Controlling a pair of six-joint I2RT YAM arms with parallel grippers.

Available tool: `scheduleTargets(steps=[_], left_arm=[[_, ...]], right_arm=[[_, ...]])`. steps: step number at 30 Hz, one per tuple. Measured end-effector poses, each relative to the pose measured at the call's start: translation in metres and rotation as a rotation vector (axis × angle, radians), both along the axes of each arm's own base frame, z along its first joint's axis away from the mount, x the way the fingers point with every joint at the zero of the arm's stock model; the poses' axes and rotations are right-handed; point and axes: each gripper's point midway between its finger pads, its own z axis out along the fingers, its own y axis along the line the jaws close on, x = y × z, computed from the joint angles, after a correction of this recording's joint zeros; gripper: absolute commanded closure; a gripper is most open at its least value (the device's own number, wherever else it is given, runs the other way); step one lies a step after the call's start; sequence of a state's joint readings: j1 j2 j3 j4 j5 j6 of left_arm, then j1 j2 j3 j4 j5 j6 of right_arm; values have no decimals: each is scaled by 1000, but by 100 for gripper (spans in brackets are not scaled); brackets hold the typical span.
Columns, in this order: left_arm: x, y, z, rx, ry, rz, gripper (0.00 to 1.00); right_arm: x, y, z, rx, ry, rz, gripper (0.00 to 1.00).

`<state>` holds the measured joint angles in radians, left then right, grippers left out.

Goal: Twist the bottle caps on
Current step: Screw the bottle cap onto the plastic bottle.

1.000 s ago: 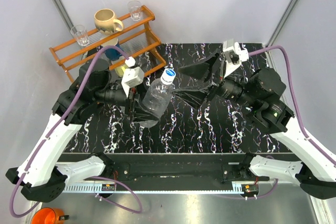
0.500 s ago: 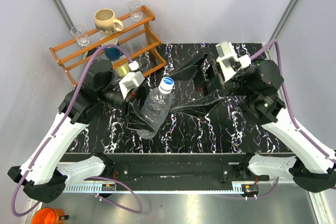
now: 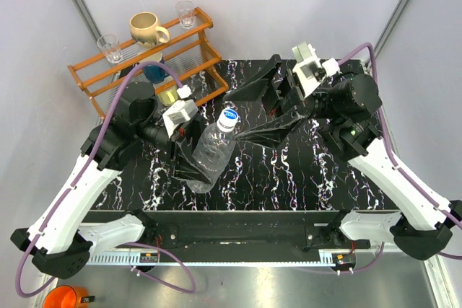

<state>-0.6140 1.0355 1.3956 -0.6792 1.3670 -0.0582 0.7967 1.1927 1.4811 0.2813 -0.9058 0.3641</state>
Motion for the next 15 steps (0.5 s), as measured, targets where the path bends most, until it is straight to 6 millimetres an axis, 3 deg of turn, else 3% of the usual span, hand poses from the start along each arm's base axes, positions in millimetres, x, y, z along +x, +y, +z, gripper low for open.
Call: scheduleTargets(steps=[6, 15], left_arm=[[0, 0, 0, -3, -5, -4, 91], [-2, 1, 0, -6, -6, -12, 91]], right_arm=[[-3, -1, 11, 31, -1, 136, 11], [-2, 12, 4, 12, 29, 297, 14]])
